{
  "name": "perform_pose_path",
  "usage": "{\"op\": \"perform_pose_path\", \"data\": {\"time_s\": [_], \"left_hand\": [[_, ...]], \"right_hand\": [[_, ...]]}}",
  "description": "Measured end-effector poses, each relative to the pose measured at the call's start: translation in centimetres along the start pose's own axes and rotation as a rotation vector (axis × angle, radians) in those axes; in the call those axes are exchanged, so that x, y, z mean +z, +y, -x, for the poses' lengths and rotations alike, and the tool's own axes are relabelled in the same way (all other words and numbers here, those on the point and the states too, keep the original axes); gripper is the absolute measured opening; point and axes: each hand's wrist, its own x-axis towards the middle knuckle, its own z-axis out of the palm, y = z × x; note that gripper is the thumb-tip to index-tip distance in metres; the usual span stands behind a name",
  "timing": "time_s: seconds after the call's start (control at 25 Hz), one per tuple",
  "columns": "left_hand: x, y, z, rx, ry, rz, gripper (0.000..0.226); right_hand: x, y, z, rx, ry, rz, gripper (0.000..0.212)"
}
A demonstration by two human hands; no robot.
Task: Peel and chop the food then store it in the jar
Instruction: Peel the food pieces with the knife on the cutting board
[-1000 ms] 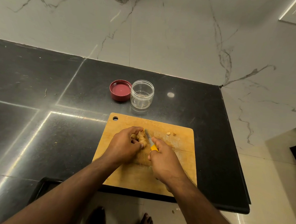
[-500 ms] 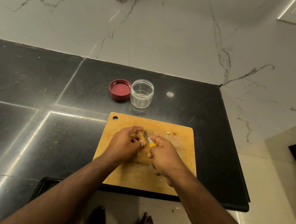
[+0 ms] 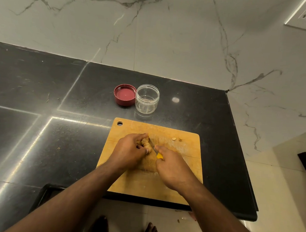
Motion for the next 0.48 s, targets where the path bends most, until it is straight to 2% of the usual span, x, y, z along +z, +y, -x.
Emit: {"op": "perform_pose_path", "data": {"time_s": [0.48], "left_hand": [[-0.2, 0.2, -0.2, -0.013, -0.019, -0.029, 0.06]], "right_hand": [[-0.3, 2.2, 1.0, -0.138, 0.003, 0.213, 0.055]]}}
